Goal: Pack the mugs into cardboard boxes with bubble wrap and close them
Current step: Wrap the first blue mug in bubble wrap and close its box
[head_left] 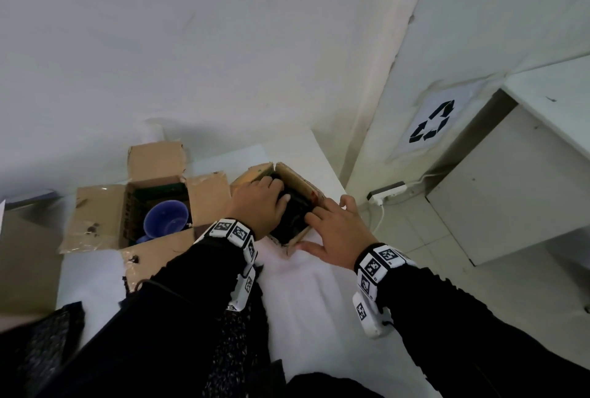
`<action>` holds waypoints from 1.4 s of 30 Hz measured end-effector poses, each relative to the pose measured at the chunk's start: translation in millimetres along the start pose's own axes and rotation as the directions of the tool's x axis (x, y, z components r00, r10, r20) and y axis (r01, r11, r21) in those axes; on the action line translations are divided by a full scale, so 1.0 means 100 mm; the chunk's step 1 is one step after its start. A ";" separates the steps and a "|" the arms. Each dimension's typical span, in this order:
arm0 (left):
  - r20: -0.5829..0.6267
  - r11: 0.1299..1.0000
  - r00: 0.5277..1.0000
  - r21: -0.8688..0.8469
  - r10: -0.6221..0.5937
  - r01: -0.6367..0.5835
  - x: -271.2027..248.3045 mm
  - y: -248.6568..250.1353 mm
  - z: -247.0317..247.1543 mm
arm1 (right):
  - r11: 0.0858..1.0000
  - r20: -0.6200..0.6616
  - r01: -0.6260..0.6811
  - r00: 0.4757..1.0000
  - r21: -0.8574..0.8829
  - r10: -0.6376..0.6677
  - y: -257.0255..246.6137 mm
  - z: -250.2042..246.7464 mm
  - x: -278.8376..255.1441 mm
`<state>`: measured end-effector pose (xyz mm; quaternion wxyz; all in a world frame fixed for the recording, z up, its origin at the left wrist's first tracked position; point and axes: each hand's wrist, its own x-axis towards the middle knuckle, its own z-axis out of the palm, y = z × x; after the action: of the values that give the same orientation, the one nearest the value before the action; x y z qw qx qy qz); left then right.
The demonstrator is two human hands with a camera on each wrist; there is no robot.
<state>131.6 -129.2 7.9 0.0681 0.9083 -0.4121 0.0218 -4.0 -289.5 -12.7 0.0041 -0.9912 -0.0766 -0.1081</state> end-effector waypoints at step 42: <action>-0.009 0.961 0.998 -0.269 -0.060 0.055 -0.65 -0.16 -0.02 | 0.322 0.507 -0.791 0.590 0.520 0.629 0.45 0.10 1.28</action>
<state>100.8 -69.7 2.2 0.1950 0.9020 -0.3841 -0.0285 128.8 -314.5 5.2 0.4202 -0.8426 0.3331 0.0491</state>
